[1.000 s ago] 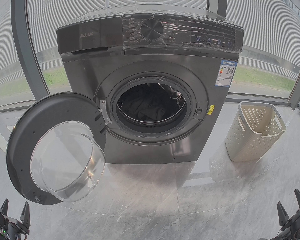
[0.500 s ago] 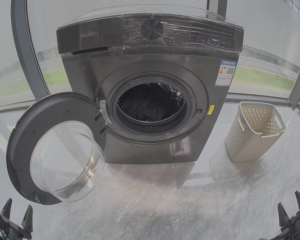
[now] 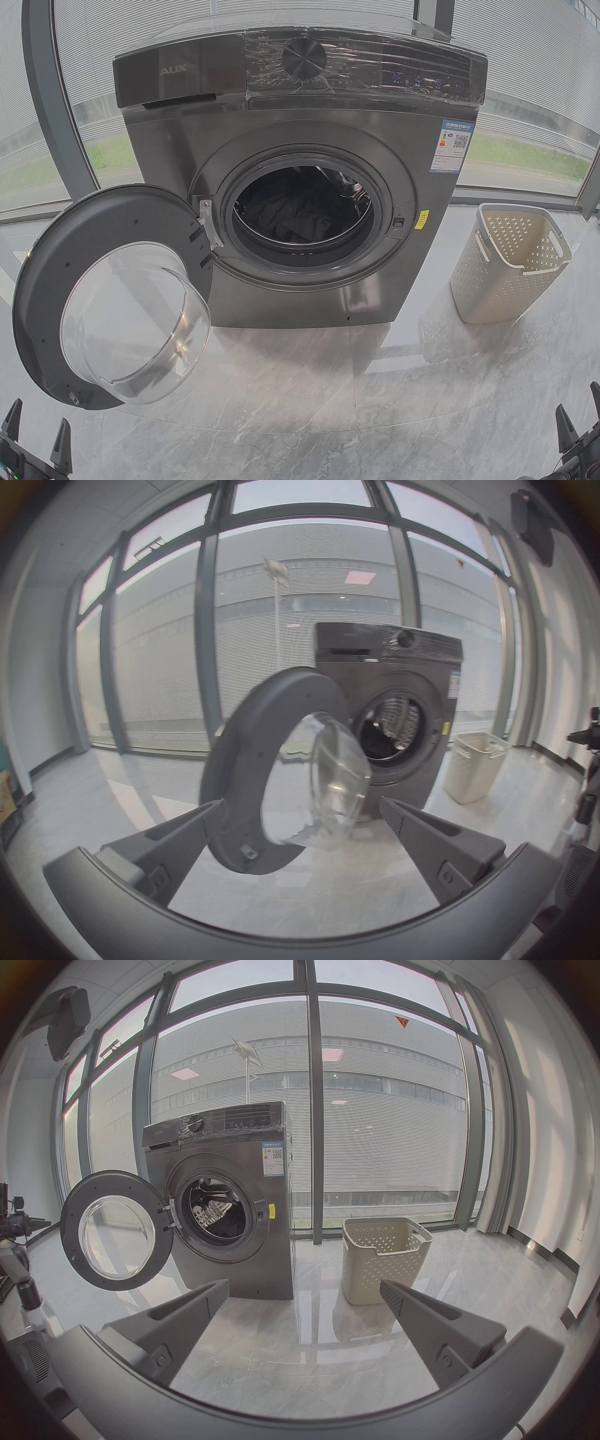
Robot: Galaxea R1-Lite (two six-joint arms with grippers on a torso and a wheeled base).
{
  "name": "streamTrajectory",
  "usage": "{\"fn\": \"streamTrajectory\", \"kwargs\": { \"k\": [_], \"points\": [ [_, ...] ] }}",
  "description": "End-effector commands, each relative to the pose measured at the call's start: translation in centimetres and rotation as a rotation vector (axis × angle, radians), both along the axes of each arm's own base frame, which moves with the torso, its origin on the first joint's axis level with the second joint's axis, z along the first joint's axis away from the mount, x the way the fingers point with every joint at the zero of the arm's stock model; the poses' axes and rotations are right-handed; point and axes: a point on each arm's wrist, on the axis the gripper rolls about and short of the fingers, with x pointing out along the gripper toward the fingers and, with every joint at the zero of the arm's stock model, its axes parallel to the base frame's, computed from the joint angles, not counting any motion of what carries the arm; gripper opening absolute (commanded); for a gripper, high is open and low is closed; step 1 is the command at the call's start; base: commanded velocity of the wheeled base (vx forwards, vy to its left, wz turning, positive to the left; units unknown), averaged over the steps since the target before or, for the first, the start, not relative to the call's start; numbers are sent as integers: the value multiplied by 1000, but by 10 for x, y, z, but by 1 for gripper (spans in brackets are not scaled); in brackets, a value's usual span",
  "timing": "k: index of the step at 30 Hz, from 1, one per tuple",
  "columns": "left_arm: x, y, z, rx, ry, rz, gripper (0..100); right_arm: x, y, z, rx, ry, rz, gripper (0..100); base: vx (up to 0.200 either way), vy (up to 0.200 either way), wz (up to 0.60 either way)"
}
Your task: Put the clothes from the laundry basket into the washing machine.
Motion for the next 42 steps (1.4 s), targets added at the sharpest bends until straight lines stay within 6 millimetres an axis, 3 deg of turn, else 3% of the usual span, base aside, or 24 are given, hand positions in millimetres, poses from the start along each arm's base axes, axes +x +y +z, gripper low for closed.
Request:
{"fn": "streamTrajectory", "kwargs": {
  "k": [1, 8, 26, 35, 42],
  "points": [
    [0, -3, -7, 0, 18, -121, 100, 0, 0, -5, -1, 5, 2, 100, 0, 0, 0],
    [0, -2, -7, -18, 15, -95, 100, 0, 0, -5, -1, 5, 0, 100, 0, 0, 0],
    [0, -3, -7, -20, 15, -97, 100, 0, 0, -5, -1, 5, 2, 100, 0, 200, 0],
    [0, -3, -7, -20, 13, -97, 100, 0, 0, -5, -1, 5, 2, 100, -133, 0, 0],
    [0, -3, -7, -18, 15, -97, 100, 0, 0, -5, -1, 5, 0, 100, 0, 0, 0]
  ]
}}
